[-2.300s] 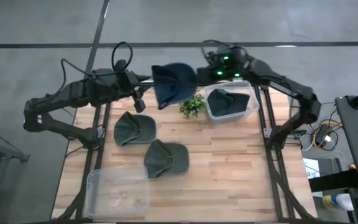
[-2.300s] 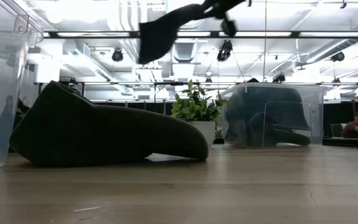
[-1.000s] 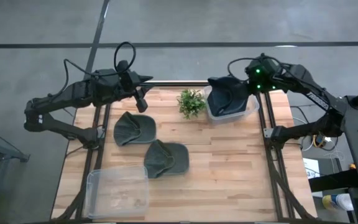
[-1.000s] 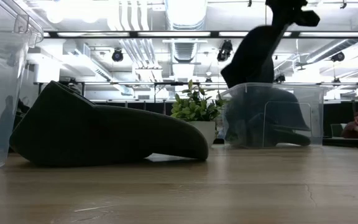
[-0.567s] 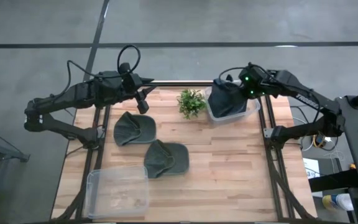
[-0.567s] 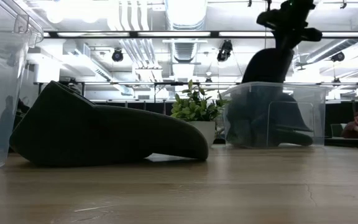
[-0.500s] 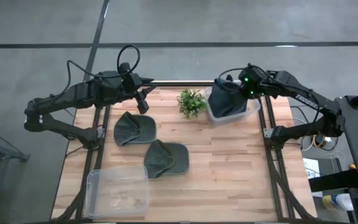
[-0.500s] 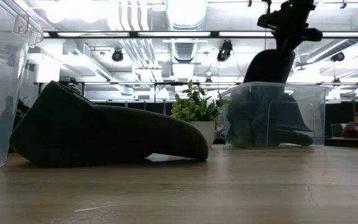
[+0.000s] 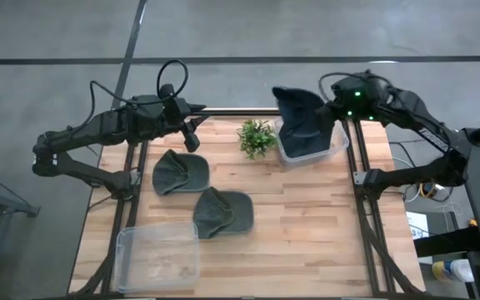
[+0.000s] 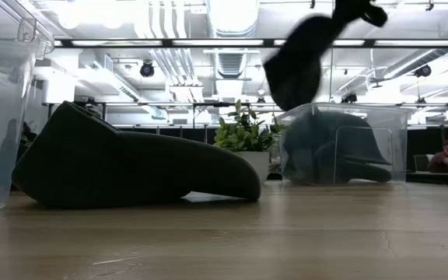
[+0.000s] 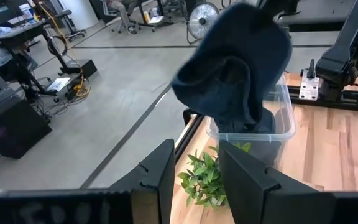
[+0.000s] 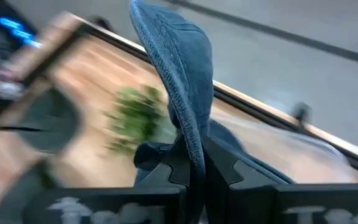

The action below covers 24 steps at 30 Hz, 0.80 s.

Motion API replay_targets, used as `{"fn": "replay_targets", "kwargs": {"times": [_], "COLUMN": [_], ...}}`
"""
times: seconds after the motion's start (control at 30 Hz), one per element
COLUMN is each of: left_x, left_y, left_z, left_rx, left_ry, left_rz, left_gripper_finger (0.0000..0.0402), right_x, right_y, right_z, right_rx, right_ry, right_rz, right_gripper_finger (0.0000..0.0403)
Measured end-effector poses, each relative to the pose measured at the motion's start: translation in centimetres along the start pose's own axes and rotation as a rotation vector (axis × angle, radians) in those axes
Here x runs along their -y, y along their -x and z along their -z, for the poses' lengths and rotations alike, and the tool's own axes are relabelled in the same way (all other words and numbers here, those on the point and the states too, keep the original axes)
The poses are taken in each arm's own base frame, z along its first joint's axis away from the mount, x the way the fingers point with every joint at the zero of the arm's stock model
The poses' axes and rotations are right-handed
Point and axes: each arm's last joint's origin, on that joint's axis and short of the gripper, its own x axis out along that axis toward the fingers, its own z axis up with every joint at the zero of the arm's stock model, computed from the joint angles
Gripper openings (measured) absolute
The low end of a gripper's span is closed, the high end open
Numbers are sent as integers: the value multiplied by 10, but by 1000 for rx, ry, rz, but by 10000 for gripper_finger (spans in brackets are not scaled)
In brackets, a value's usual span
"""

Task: Pick & Place hat
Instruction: Put the blue cap into the top transparent bin

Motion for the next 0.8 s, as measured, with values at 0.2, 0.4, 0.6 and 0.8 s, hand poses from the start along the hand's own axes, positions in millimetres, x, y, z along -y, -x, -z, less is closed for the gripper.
{"fn": "replay_targets", "kwargs": {"times": [0.2, 0.4, 0.6, 0.8], "left_x": [0, 0, -1, -1], "left_y": [0, 0, 0, 0], "left_z": [0, 0, 0, 0], "left_rx": [0, -1, -2, -3], "left_ry": [0, -1, -1, -1], "left_rz": [-3, -10, -26, -27], "left_gripper_finger": [119, 119, 119, 119], "right_x": [0, 11, 20, 26], "right_y": [7, -24, -56, -71], "right_z": [1, 29, 54, 69], "right_rx": [5, -197, -279, -290], "right_ry": [-7, -11, -47, -65], "right_rz": [-66, 109, 207, 270], "right_gripper_finger": [11, 11, 11, 11]}}
